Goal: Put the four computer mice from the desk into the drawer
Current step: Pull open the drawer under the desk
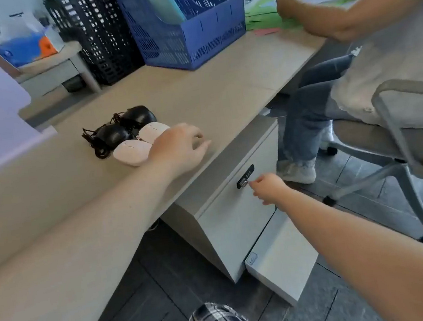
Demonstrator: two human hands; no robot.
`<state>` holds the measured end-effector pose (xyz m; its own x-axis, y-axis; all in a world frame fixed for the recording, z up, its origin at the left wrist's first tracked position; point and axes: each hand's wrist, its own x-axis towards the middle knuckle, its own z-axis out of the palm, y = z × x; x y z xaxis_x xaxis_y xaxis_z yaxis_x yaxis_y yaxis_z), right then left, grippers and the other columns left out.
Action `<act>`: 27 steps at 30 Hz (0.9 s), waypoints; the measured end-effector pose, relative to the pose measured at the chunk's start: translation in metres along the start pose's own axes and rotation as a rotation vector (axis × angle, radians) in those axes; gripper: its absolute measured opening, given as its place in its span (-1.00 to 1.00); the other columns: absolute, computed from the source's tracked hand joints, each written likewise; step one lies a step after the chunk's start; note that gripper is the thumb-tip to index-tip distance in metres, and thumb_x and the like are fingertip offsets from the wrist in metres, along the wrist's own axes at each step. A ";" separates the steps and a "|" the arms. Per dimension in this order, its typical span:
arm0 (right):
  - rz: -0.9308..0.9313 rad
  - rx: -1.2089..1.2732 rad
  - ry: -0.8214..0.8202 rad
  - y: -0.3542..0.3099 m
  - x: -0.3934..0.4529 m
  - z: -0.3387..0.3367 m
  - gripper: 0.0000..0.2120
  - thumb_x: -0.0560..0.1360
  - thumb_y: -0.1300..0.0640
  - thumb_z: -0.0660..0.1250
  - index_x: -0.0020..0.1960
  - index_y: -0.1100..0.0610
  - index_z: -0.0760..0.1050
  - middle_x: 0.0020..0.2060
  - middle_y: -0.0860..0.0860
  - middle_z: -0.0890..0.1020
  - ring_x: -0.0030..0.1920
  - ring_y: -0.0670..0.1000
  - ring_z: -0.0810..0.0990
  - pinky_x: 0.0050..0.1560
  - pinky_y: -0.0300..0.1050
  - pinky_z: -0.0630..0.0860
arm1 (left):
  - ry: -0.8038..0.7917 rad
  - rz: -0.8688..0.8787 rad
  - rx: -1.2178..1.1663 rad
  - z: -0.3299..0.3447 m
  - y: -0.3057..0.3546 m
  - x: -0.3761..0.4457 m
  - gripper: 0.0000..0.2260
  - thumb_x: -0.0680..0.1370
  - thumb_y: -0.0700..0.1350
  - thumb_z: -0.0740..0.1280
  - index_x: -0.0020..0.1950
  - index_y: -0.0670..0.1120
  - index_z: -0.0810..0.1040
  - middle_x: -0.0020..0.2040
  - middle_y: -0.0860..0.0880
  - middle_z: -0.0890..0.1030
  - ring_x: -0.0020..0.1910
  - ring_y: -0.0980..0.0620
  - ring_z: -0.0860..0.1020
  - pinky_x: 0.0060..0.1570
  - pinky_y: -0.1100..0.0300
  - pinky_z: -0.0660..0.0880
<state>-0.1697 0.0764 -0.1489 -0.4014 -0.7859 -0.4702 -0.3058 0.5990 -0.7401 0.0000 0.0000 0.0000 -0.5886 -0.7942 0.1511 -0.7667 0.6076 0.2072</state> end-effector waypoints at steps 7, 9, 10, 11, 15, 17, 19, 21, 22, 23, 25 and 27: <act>0.076 0.148 -0.105 -0.018 0.016 0.000 -0.81 0.60 0.23 0.11 -0.07 0.21 0.49 -0.18 0.11 0.60 -0.30 -0.03 0.50 -0.28 -0.16 0.43 | -0.103 0.032 0.033 0.008 -0.006 0.002 -0.64 0.56 0.13 0.25 0.10 -0.14 0.59 0.09 -0.08 0.64 0.11 -0.13 0.55 0.11 -0.08 0.50; 0.096 0.142 -0.155 -0.016 0.013 0.000 -0.76 0.63 0.22 0.06 -0.17 0.17 0.41 -0.31 0.04 0.52 -0.34 -0.08 0.45 -0.32 -0.20 0.36 | -0.072 0.027 0.033 0.010 -0.007 0.001 -0.64 0.57 0.10 0.23 0.07 -0.17 0.58 0.07 -0.09 0.65 0.09 -0.14 0.55 0.09 -0.10 0.50; 0.083 0.148 -0.150 -0.014 0.014 0.000 -0.77 0.63 0.21 0.07 -0.16 0.16 0.40 -0.33 0.02 0.49 -0.35 -0.08 0.43 -0.34 -0.20 0.35 | -0.063 0.028 0.037 0.010 -0.007 0.001 -0.66 0.58 0.08 0.23 0.07 -0.18 0.59 0.07 -0.09 0.65 0.10 -0.14 0.55 0.09 -0.10 0.50; 0.052 0.151 -0.125 -0.012 0.014 0.002 -0.78 0.63 0.20 0.08 -0.15 0.15 0.41 -0.34 0.01 0.48 -0.36 -0.08 0.42 -0.36 -0.21 0.33 | -0.057 0.033 0.038 0.011 -0.006 0.001 -0.67 0.58 0.05 0.22 0.07 -0.18 0.59 0.08 -0.10 0.65 0.11 -0.14 0.54 0.09 -0.10 0.50; 0.029 0.219 -0.051 -0.003 0.010 0.007 -0.81 0.63 0.16 0.09 -0.05 0.18 0.45 -0.37 0.00 0.46 -0.41 -0.07 0.37 -0.41 -0.23 0.26 | -0.069 0.035 0.066 0.009 -0.003 0.001 -0.71 0.60 -0.02 0.20 0.08 -0.20 0.60 0.11 -0.12 0.65 0.13 -0.15 0.54 0.12 -0.08 0.49; 0.040 0.242 -0.047 0.001 0.005 0.000 -0.82 0.62 0.16 0.12 -0.03 0.19 0.47 -0.38 0.01 0.47 -0.41 -0.06 0.37 -0.40 -0.24 0.27 | -0.089 0.036 0.088 0.007 -0.001 0.002 -0.72 0.61 -0.05 0.19 0.09 -0.20 0.60 0.11 -0.13 0.65 0.14 -0.16 0.54 0.14 -0.08 0.49; 0.042 0.201 -0.054 0.008 -0.003 -0.012 -0.83 0.61 0.14 0.14 -0.02 0.17 0.48 -0.38 0.00 0.50 -0.40 -0.08 0.38 -0.40 -0.25 0.28 | -0.111 0.027 0.107 0.006 0.003 0.003 -0.71 0.60 -0.05 0.19 0.08 -0.21 0.59 0.10 -0.13 0.65 0.13 -0.17 0.54 0.12 -0.07 0.49; 0.049 0.150 -0.064 0.018 -0.010 -0.024 -0.82 0.61 0.13 0.16 -0.02 0.17 0.50 -0.36 0.00 0.52 -0.38 -0.09 0.39 -0.40 -0.27 0.29 | -0.139 0.013 0.138 0.005 0.006 0.003 -0.71 0.60 -0.02 0.17 0.06 -0.18 0.59 0.06 -0.11 0.65 0.09 -0.17 0.54 0.06 -0.03 0.51; 0.055 0.139 -0.071 0.024 -0.014 -0.030 -0.81 0.61 0.13 0.17 -0.02 0.18 0.52 -0.36 0.00 0.53 -0.37 -0.09 0.40 -0.40 -0.27 0.30 | -0.159 0.003 0.155 0.005 0.008 0.003 -0.70 0.61 -0.01 0.16 0.05 -0.17 0.59 0.04 -0.10 0.65 0.08 -0.17 0.55 0.02 0.00 0.50; 0.057 0.137 -0.080 0.030 -0.018 -0.035 -0.80 0.60 0.13 0.18 -0.02 0.19 0.53 -0.36 0.00 0.54 -0.37 -0.08 0.41 -0.39 -0.27 0.32 | -0.174 -0.001 0.173 0.005 0.011 0.004 -0.70 0.61 0.00 0.15 0.04 -0.17 0.58 0.03 -0.10 0.64 0.06 -0.17 0.55 -0.01 0.02 0.49; 0.048 0.124 -0.103 0.044 -0.026 -0.045 -0.79 0.60 0.12 0.19 -0.07 0.19 0.56 -0.37 0.01 0.56 -0.37 -0.07 0.41 -0.37 -0.27 0.33 | -0.205 -0.009 0.207 0.005 0.018 0.003 -0.72 0.62 -0.01 0.14 -0.06 -0.15 0.54 -0.01 -0.10 0.63 -0.01 -0.17 0.53 -0.07 0.05 0.47; 0.034 0.124 -0.122 0.058 -0.035 -0.054 -0.77 0.59 0.13 0.22 -0.15 0.19 0.57 -0.38 0.01 0.57 -0.36 -0.07 0.41 -0.32 -0.24 0.35 | -0.225 -0.016 0.225 0.007 0.023 0.002 -0.74 0.62 -0.01 0.12 -0.14 -0.10 0.49 -0.05 -0.10 0.61 -0.06 -0.15 0.51 -0.14 0.08 0.42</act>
<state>-0.2198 0.1469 -0.1492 -0.2995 -0.7826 -0.5458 -0.1821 0.6084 -0.7724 -0.0200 0.0124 -0.0016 -0.5985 -0.7977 -0.0733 -0.7991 0.6010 -0.0149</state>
